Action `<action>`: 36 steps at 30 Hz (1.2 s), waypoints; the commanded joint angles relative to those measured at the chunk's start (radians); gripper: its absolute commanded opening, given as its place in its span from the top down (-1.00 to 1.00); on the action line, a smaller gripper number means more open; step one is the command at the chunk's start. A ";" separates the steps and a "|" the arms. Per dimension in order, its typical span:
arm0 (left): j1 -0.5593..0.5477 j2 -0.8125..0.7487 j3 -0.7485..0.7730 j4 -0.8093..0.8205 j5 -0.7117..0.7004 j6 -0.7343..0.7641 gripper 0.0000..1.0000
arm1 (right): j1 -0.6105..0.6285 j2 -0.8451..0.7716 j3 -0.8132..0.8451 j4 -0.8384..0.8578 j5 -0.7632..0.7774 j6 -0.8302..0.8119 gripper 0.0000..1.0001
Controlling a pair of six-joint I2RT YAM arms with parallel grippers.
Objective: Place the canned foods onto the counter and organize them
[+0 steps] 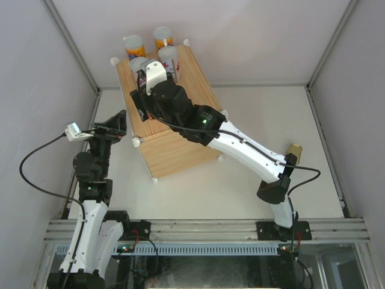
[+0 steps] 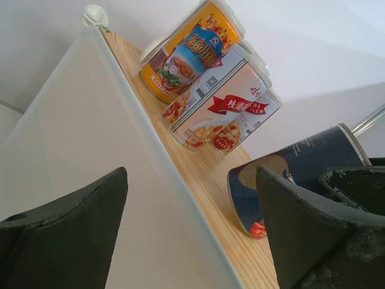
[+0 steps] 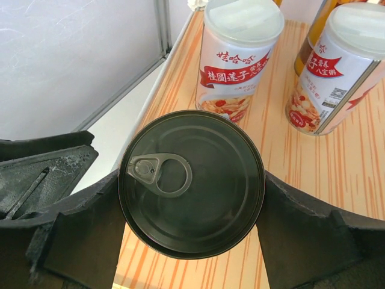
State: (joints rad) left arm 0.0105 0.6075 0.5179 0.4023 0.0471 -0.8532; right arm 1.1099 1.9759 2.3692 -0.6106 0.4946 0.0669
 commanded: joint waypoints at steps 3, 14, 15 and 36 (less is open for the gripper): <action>-0.003 -0.013 -0.013 0.033 -0.011 0.013 -0.82 | 0.000 0.007 0.130 0.091 -0.016 0.029 1.00; -0.002 -0.009 -0.013 0.033 -0.012 0.016 -0.82 | -0.051 0.063 0.156 0.077 -0.067 0.074 0.77; -0.002 -0.008 -0.013 0.033 -0.013 0.016 -0.82 | -0.054 0.069 0.159 0.077 -0.069 0.074 0.59; 0.006 0.002 -0.010 0.032 -0.015 0.017 -0.83 | -0.079 0.087 0.178 0.097 -0.061 0.027 -0.90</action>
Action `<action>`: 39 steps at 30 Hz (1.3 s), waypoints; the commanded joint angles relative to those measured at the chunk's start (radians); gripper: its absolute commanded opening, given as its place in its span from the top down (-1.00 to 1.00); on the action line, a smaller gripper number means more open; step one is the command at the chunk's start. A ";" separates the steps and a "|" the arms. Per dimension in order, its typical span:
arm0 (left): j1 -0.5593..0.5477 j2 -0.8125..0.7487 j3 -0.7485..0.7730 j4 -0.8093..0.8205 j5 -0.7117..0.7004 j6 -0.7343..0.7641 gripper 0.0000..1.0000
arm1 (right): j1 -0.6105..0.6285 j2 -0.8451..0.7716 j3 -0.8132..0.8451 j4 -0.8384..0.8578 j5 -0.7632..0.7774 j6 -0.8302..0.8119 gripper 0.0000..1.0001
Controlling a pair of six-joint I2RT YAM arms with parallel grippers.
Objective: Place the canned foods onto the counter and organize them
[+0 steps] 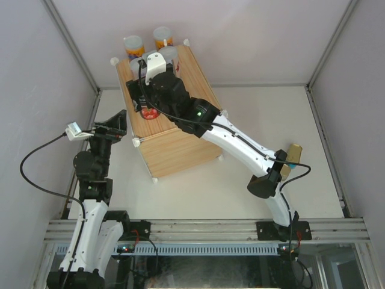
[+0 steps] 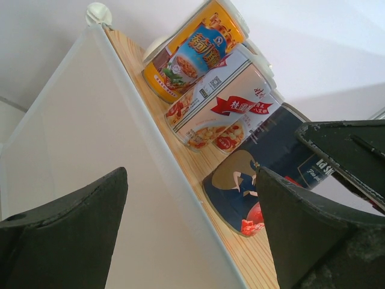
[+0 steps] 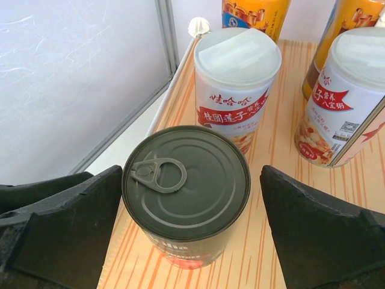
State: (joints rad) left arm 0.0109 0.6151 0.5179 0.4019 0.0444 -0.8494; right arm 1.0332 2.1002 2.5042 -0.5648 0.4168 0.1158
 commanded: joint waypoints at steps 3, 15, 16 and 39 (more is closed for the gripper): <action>0.006 -0.011 -0.009 0.030 -0.012 0.015 -0.82 | 0.010 -0.059 0.029 0.048 0.031 -0.029 -0.90; 0.006 -0.025 -0.005 0.018 -0.015 0.024 -0.83 | 0.136 -0.531 -0.542 0.319 0.303 -0.119 -0.89; 0.005 -0.027 -0.004 0.017 -0.016 0.025 -0.83 | 0.139 -0.590 -0.615 0.341 0.329 -0.112 -0.89; -0.006 -0.021 -0.001 0.008 -0.007 0.022 -0.82 | -0.542 -1.228 -1.622 -0.303 0.357 1.007 -0.84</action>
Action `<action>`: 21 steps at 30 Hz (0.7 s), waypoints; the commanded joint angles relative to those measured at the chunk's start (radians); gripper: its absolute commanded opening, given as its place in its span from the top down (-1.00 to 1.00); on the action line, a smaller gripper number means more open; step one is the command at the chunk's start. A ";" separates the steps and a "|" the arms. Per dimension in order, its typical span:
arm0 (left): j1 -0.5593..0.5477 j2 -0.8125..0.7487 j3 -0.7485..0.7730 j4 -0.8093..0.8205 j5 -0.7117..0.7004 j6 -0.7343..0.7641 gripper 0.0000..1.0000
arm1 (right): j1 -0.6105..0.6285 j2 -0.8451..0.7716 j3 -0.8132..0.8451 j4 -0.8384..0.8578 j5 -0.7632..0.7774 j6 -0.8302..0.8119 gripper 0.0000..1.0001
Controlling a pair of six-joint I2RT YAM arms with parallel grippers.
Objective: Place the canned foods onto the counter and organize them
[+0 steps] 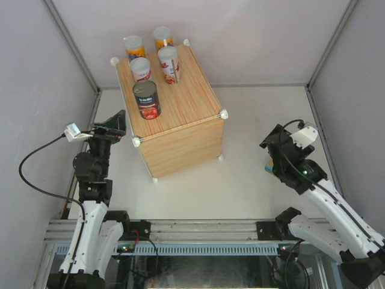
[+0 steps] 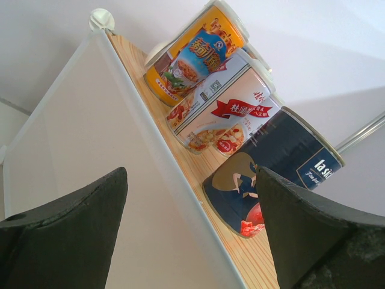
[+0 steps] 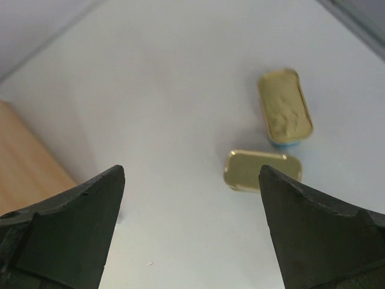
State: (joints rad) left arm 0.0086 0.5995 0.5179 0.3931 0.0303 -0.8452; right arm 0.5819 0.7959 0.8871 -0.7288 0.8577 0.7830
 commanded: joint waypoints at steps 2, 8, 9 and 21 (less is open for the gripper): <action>-0.006 -0.006 -0.001 0.016 0.007 0.020 -0.82 | -0.155 0.148 0.005 -0.202 -0.134 0.475 -0.84; -0.007 -0.005 0.001 0.016 0.007 0.022 -0.82 | -0.304 0.321 0.005 -0.245 -0.342 0.687 -0.91; -0.008 -0.005 0.002 0.016 0.007 0.023 -0.82 | -0.323 0.338 0.002 -0.248 -0.370 0.715 -0.92; -0.009 -0.003 0.001 0.016 0.011 0.021 -0.82 | -0.407 0.394 -0.122 -0.195 -0.443 0.949 -0.87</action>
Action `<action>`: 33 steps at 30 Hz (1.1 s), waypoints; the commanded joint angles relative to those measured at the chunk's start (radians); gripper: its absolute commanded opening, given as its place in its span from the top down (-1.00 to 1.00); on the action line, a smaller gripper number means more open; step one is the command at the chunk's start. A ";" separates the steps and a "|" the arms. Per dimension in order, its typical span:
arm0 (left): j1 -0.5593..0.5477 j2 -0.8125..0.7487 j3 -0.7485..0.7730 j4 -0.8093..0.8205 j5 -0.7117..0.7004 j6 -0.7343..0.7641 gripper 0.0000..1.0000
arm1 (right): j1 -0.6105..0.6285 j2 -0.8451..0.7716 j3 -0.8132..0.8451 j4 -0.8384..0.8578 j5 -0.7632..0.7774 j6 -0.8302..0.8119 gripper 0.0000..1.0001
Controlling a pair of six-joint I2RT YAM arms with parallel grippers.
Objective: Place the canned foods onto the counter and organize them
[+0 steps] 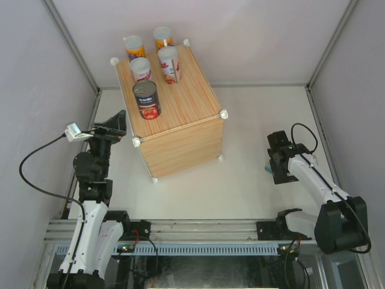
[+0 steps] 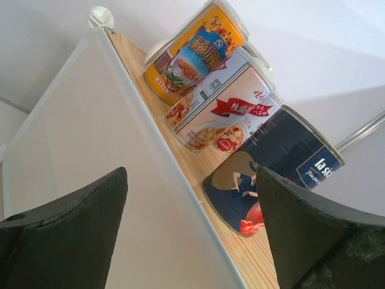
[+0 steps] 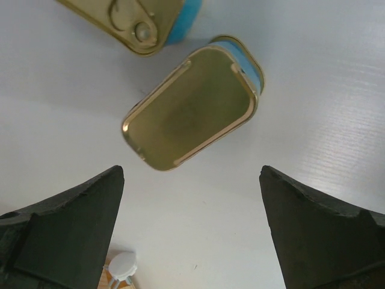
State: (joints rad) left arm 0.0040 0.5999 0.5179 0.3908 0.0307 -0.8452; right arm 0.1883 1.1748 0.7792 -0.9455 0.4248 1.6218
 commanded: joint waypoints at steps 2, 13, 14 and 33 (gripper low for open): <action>-0.004 -0.004 0.001 0.019 0.012 0.020 -0.82 | -0.026 0.032 -0.031 0.050 -0.015 0.117 -0.87; -0.004 -0.006 0.002 0.019 0.011 0.025 -0.82 | -0.082 0.088 -0.058 0.170 -0.005 0.100 -0.85; -0.004 -0.007 0.002 0.019 0.011 0.024 -0.82 | -0.083 0.088 -0.057 0.177 -0.005 0.093 -0.85; -0.004 0.000 0.001 0.022 0.011 0.029 -0.82 | -0.115 0.079 -0.058 0.232 -0.021 0.055 -0.83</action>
State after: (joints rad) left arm 0.0040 0.6018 0.5179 0.3904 0.0319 -0.8448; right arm 0.0925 1.2396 0.7204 -0.7574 0.3973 1.6985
